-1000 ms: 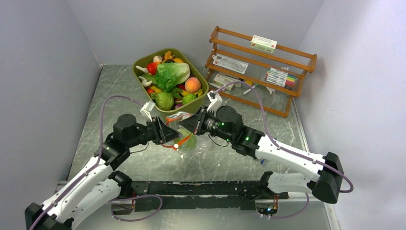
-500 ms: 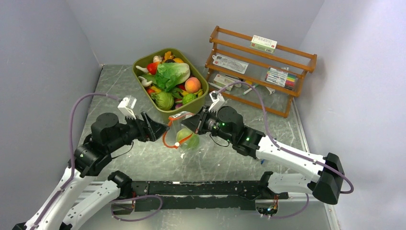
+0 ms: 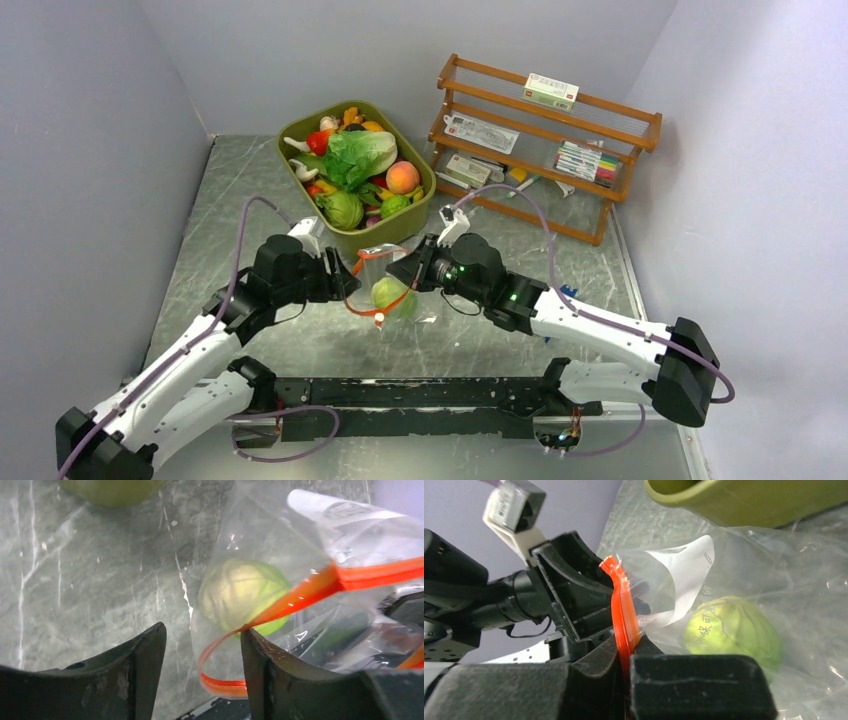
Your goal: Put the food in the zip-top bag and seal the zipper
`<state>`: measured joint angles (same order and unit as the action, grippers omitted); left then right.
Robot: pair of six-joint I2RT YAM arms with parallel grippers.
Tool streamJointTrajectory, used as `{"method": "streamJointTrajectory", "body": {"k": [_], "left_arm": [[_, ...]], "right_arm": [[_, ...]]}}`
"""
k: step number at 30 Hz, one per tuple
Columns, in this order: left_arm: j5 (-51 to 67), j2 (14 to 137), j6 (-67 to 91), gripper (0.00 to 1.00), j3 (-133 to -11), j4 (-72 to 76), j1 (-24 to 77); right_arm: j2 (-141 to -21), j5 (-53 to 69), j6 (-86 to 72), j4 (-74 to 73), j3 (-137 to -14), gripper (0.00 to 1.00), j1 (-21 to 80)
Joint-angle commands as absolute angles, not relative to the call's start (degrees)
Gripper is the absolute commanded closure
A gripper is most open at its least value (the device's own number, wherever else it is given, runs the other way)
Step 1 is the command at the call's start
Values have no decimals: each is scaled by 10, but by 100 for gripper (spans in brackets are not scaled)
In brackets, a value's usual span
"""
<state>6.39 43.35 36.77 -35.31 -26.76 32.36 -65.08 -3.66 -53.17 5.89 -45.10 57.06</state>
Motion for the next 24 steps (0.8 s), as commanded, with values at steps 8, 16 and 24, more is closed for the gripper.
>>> {"method": "streamJointTrajectory", "body": {"k": [8, 16, 24], "left_arm": [[160, 517, 340, 93, -363, -136, 326], [207, 520, 329, 93, -398, -109, 326], [220, 548, 331, 93, -412, -97, 326]], "right_arm": [[-625, -115, -514, -97, -484, 63, 566], [-635, -174, -449, -270, -595, 57, 565], [-691, -124, -418, -321, -650, 51, 567]]}}
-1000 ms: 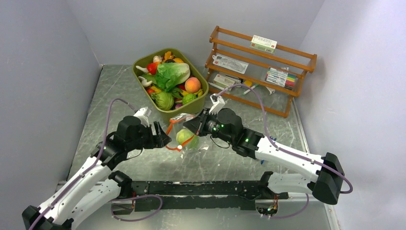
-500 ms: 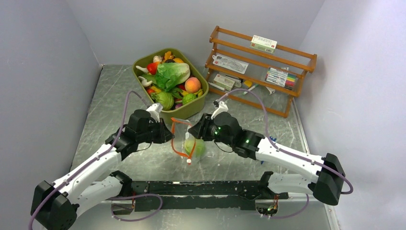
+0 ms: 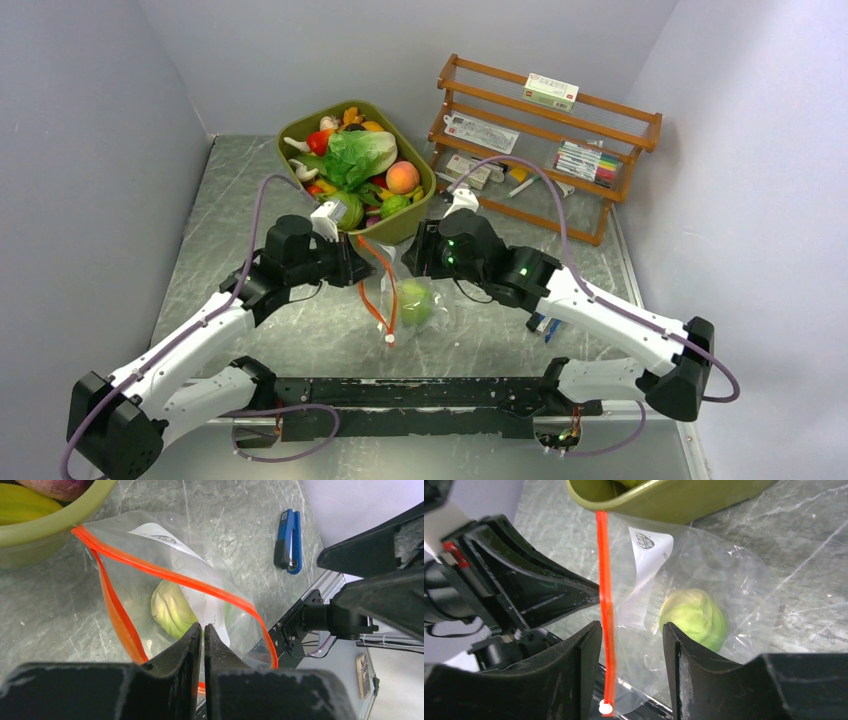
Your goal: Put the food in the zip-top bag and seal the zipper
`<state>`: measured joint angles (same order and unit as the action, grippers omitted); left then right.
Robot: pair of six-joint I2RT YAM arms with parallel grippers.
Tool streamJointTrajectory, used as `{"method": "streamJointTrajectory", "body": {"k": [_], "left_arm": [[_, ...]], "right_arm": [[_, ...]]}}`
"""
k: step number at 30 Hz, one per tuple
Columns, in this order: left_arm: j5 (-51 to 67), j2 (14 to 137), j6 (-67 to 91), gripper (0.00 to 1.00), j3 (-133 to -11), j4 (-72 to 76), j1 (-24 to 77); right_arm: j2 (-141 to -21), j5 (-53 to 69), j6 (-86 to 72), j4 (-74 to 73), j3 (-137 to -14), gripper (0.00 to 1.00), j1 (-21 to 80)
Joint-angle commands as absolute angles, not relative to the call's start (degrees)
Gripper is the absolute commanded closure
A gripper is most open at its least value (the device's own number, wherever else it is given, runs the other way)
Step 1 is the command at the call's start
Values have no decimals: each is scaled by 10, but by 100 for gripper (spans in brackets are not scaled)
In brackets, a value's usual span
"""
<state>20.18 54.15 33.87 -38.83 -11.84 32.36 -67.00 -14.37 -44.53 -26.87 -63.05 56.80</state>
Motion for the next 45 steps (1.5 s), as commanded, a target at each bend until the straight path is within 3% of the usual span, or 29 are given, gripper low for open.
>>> {"method": "streamJointTrajectory", "body": {"k": [1, 9, 19, 22, 25, 30, 34, 41, 45], "left_arm": [[214, 550, 329, 93, -416, -102, 326], [194, 546, 331, 91, -416, -113, 326], [171, 527, 344, 85, -409, -135, 326], [142, 527, 344, 85, -417, -177, 326], [115, 516, 350, 74, -419, -220, 326], [164, 501, 361, 42, -406, -203, 326], [174, 516, 355, 31, -409, -166, 326], [62, 625, 284, 36, -490, -280, 329], [19, 660, 274, 48, -514, -301, 339]], "right_arm": [[-695, -114, -417, -321, -650, 49, 566], [-784, -159, -450, -361, -724, 45, 629], [-874, -230, -442, -425, -792, 58, 667], [-898, -262, -451, -470, -812, 68, 668], [-890, -285, -455, -477, -815, 100, 667], [-821, -283, -462, -387, -777, 100, 668], [-790, -284, -478, -342, -744, 100, 668], [-764, -313, -493, -286, -698, 100, 669], [-768, -323, -502, -272, -685, 100, 672]]}}
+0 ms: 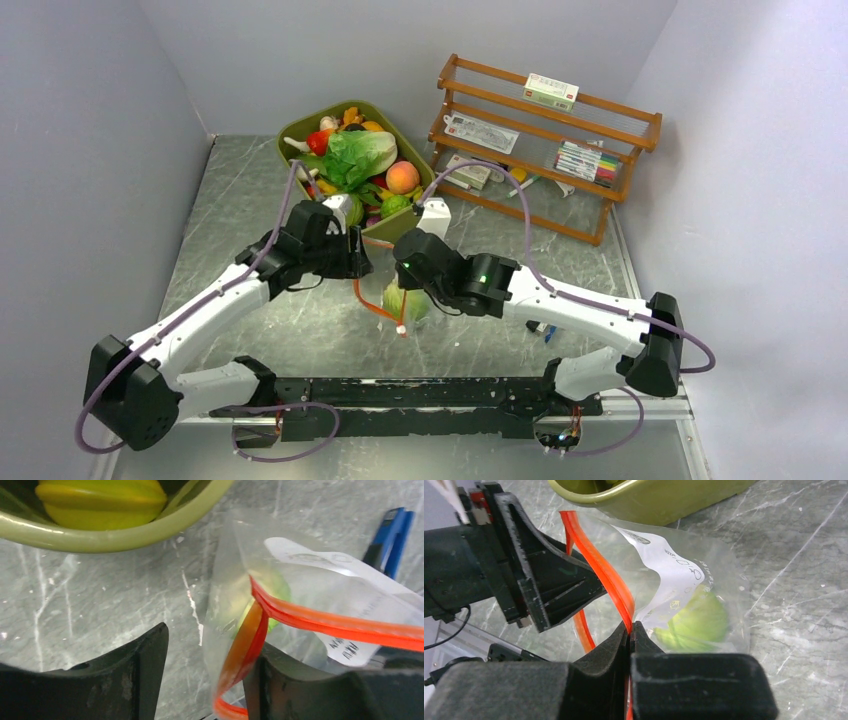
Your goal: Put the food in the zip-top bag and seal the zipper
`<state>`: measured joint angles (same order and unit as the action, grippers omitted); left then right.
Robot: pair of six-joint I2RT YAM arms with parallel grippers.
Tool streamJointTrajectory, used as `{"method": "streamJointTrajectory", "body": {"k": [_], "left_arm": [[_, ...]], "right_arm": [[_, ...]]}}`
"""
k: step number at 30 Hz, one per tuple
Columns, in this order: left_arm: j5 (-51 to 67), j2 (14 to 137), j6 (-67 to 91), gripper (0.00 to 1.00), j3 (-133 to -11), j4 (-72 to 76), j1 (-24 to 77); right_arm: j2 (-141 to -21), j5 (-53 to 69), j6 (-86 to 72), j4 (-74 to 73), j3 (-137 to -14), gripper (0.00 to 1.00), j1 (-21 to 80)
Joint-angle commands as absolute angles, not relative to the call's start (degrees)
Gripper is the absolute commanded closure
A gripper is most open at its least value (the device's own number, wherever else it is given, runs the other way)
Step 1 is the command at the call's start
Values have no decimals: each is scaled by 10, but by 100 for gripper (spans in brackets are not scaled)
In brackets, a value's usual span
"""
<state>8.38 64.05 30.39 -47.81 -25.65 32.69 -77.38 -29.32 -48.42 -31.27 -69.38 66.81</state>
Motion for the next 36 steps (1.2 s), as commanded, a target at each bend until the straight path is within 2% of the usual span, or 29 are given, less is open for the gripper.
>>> {"method": "streamJointTrajectory", "body": {"k": [1, 7, 9, 16, 23, 27, 36], "left_arm": [[2, 667, 272, 51, -522, -310, 343], [-64, 693, 240, 76, -570, -357, 352], [-62, 691, 233, 81, -583, -361, 352], [11, 656, 228, 86, -601, -333, 350], [224, 608, 255, 93, -568, -207, 344], [317, 613, 277, 93, -529, -105, 334], [281, 640, 259, 93, -597, -130, 331]], "right_arm": [[-769, -329, -504, -273, -682, 100, 672], [-754, -389, -528, -292, -651, 100, 671], [-739, -391, -527, -284, -637, 100, 669], [-702, -398, -535, -305, -624, 100, 659], [-648, -351, -534, -283, -585, 100, 644], [-626, -329, -508, -270, -595, 100, 644], [-581, -349, -467, -311, -643, 100, 644]]}}
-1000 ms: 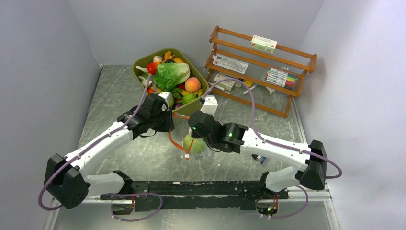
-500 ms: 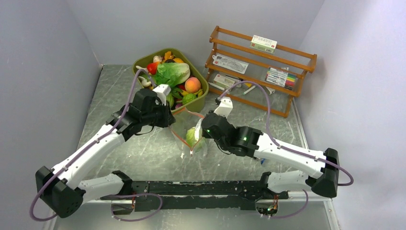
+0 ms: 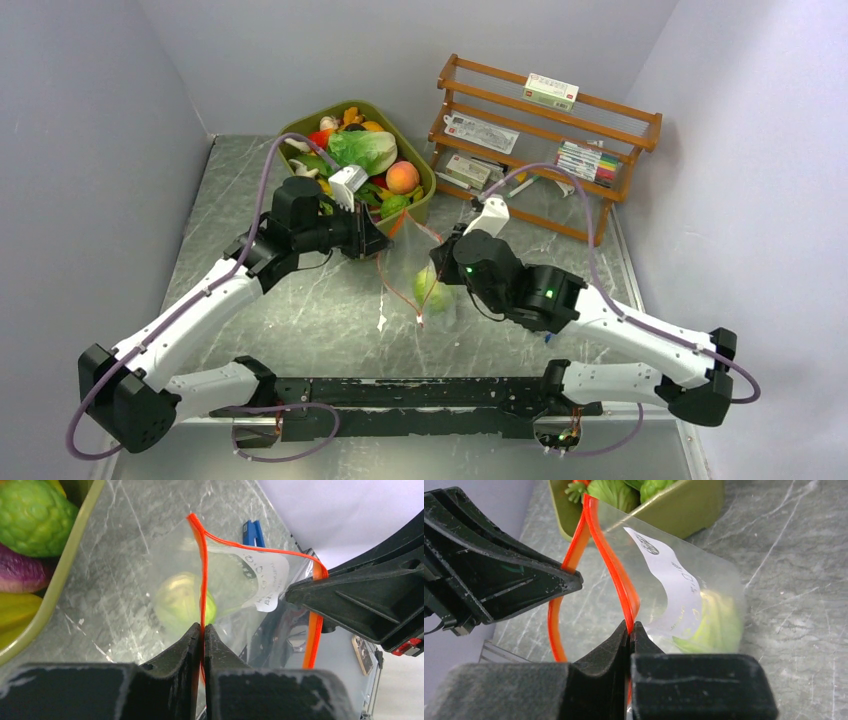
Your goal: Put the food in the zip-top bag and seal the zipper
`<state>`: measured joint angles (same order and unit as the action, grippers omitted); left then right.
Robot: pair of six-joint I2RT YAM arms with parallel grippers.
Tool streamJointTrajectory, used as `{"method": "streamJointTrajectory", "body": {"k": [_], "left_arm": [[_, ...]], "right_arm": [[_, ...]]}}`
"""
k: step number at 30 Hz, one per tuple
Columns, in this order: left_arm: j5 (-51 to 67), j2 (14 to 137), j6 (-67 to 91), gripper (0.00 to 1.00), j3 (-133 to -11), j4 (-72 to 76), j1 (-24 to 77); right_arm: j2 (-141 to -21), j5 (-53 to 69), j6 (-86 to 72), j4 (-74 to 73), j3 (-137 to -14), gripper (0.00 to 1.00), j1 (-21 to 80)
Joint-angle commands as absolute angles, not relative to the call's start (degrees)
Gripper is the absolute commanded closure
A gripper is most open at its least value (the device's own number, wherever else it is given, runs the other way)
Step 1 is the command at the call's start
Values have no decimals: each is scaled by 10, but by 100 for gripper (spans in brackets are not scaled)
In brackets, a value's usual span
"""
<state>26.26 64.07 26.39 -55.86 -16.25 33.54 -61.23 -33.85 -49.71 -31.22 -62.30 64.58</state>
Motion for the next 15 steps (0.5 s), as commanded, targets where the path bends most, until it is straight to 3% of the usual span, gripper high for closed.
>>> {"method": "streamJointTrajectory", "body": {"k": [1, 5, 9, 15], "left_arm": [[277, 643, 261, 93, -595, -126, 330], [251, 667, 255, 93, -577, -131, 330], [252, 669, 254, 84, -549, -121, 330], [209, 643, 240, 51, -567, -153, 330]], "right_arm": [[-577, -349, -464, -310, -641, 100, 644], [-571, -346, -454, -305, -623, 100, 645], [-574, -339, -458, -296, -592, 100, 644], [-596, -338, -463, -297, -588, 100, 644]]}}
